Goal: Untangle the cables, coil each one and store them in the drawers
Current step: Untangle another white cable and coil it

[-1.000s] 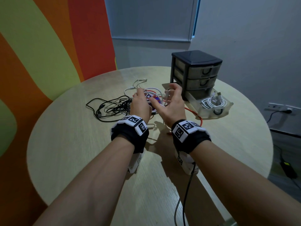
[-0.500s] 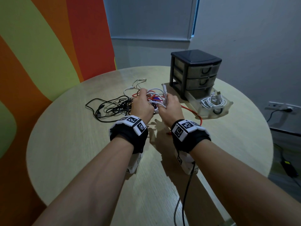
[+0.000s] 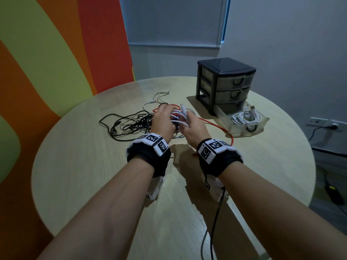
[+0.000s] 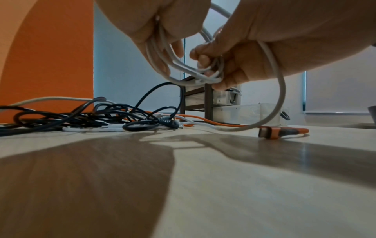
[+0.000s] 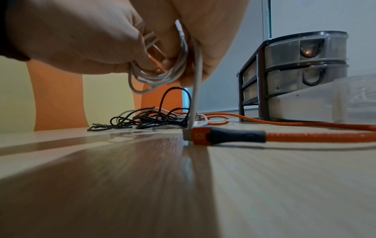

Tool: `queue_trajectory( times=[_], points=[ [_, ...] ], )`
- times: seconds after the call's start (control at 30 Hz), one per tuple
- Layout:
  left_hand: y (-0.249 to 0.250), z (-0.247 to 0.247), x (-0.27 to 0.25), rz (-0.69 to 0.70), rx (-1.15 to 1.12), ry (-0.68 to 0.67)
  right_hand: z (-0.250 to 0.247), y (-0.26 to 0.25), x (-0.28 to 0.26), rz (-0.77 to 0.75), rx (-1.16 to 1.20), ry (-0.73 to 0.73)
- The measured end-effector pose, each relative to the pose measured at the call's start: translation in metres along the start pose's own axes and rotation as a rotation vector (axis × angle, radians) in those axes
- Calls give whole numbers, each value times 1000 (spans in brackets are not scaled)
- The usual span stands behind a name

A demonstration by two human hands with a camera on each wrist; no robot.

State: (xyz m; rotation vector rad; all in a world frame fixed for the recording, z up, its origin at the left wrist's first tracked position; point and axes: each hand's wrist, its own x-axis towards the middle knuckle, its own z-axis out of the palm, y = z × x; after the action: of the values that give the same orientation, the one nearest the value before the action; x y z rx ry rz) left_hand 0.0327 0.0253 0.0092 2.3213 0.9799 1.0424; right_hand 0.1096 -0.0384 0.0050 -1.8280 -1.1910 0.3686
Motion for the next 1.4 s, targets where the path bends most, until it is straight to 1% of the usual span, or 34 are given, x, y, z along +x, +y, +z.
queue_trajectory(
  times=[0.13,0.27,0.37,0.43,0.5,0.53,0.6,0.63,0.67,0.73,0.77,0.87,0.93,0.97,1.03,1.1,1.17,1.23,1.3,1.37,1.4],
  points=[
    [-3,0,1,-52,60,33,1,-3,-4,-102,40,38],
    [-5,0,4,-121,70,74,0,-5,-6,-178,222,66],
    [-6,2,4,-133,93,88,-3,-6,-8,-193,285,101],
    [-6,4,4,-170,25,99,-1,-7,-8,-218,302,105],
    [-5,5,6,-290,-129,92,2,-8,-10,-247,264,75],
    [-4,5,7,-358,-210,87,3,-10,-12,-237,249,59],
    [-3,3,7,-424,-278,80,4,-10,-12,-208,226,41],
    [-3,1,5,-409,-289,70,3,-10,-12,-201,211,38],
    [-1,0,4,-362,-270,43,2,-10,-12,-195,197,34],
    [4,-2,1,-280,-158,-24,0,-9,-11,-199,190,25],
    [5,-1,1,-276,-131,-34,-1,-9,-12,-203,195,18],
    [4,1,3,-300,-153,-42,-1,-8,-14,-246,248,14],
    [1,0,1,-256,-174,-25,-1,-5,-12,-274,271,44],
    [1,0,0,-211,-157,-24,-2,-3,-10,-273,265,63],
    [4,-3,-3,-124,-154,-17,-5,2,-4,-254,260,97],
    [7,-4,-4,-71,-182,-14,-11,5,4,-202,316,118],
    [7,-2,-4,-63,-234,-14,-16,6,14,-126,406,133],
    [6,1,-5,-76,-264,-27,-22,7,23,-80,488,128],
    [6,2,-5,-91,-266,-72,-29,4,27,-34,592,70],
    [5,3,-5,-99,-259,-117,-38,-1,26,18,723,-45],
    [4,3,-4,-102,-252,-131,-41,-3,25,41,750,-100]
  ],
)
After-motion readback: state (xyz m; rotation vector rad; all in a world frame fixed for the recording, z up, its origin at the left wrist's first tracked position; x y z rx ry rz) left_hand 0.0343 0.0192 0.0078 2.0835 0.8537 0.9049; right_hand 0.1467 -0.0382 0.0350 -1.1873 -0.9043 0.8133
